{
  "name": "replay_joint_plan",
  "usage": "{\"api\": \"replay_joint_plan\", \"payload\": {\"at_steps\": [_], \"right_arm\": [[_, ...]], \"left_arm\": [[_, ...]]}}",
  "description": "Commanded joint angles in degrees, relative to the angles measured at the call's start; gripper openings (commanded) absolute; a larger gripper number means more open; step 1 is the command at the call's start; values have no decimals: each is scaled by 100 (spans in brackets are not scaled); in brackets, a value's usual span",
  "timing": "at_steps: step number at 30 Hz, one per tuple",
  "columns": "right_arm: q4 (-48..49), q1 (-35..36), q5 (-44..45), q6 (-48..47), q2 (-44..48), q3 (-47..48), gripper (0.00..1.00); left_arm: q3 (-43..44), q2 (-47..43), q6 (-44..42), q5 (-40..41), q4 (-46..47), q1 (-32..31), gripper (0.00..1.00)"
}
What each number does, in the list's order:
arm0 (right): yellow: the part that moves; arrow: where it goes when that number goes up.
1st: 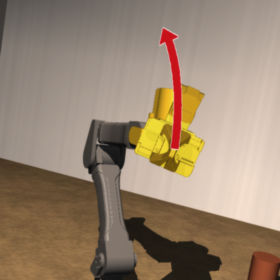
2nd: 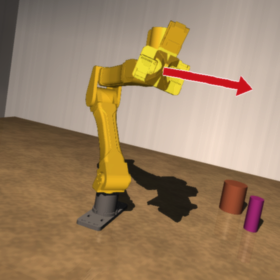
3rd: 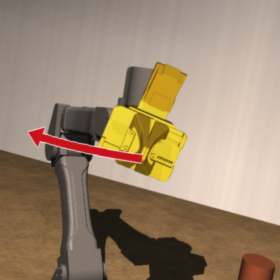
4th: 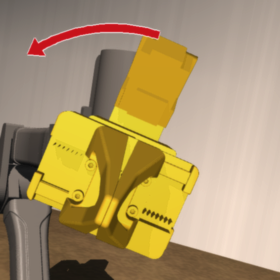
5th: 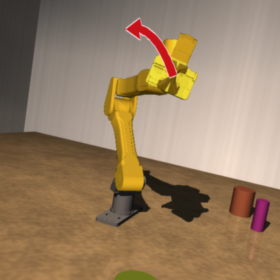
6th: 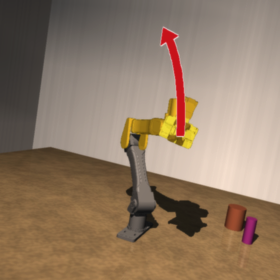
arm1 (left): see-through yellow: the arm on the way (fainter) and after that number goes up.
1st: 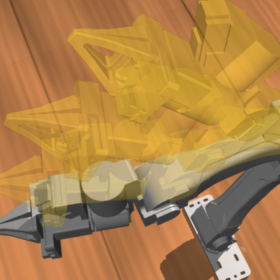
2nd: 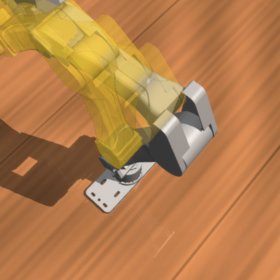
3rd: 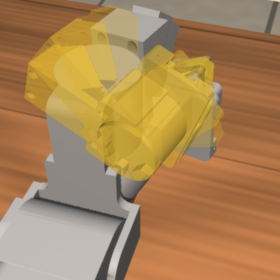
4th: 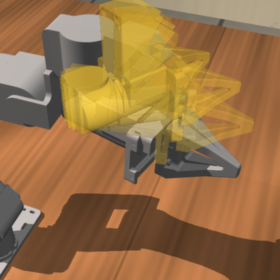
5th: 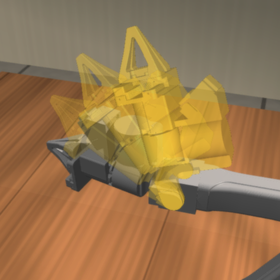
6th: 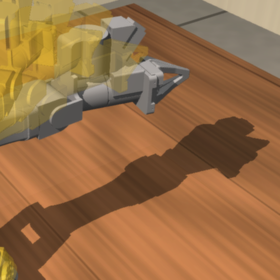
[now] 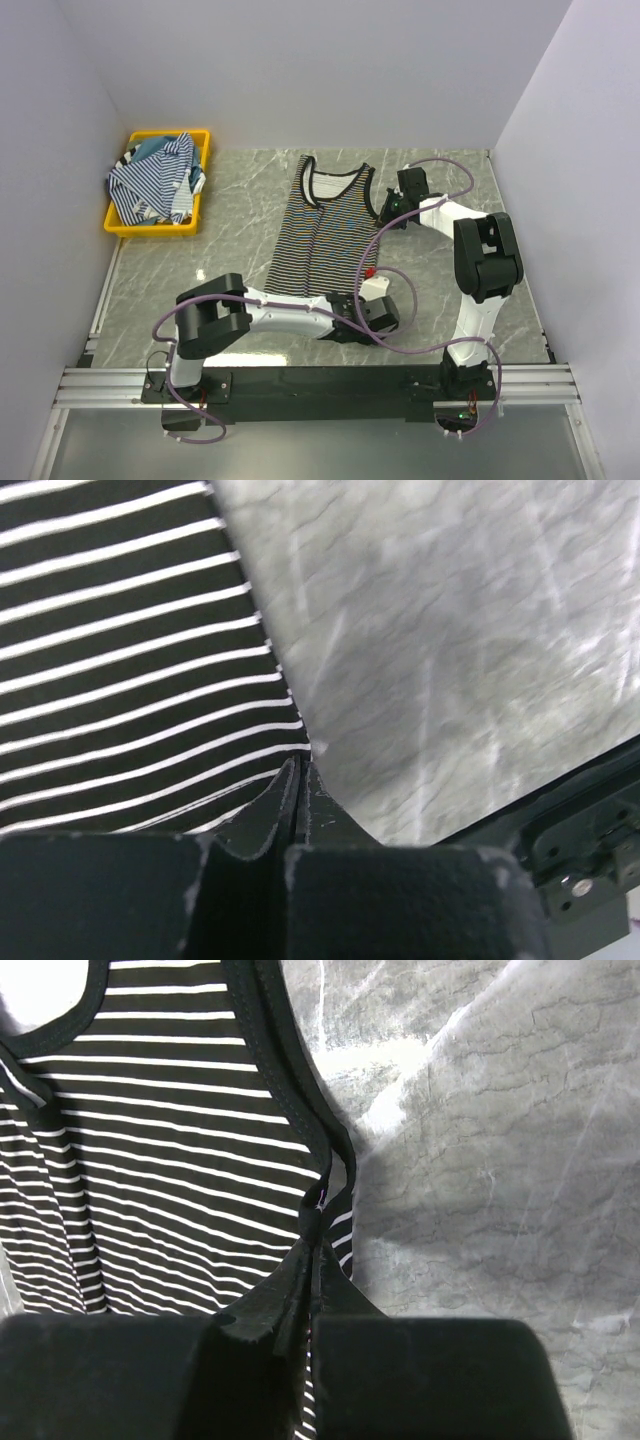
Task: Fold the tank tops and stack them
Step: Fold the tank top
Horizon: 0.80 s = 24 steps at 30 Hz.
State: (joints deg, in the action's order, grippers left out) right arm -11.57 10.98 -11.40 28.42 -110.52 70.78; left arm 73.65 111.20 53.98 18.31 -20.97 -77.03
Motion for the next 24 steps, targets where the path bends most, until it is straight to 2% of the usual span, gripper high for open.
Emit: {"api": "replay_joint_plan", "payload": {"at_steps": [1, 5, 13, 18, 24], "right_arm": [[120, -44, 111, -12, -14, 111, 1], [111, -44, 191, -4, 13, 120, 0], [76, -35, 340, -21, 39, 129, 0], [-3, -44, 516, -100, 48, 164, 25], [-21, -35, 630, -92, 30, 181, 26]], "left_arm": [[-324, -563, 131, -81, 330, 66, 1], [-850, -933, 236, -231, 664, 162, 1], [-993, -1179, 254, -476, 1015, 233, 0], [-1001, -1214, 254, -574, 1113, 241, 1], [-1010, -1214, 280, -644, 1157, 268, 1]]}}
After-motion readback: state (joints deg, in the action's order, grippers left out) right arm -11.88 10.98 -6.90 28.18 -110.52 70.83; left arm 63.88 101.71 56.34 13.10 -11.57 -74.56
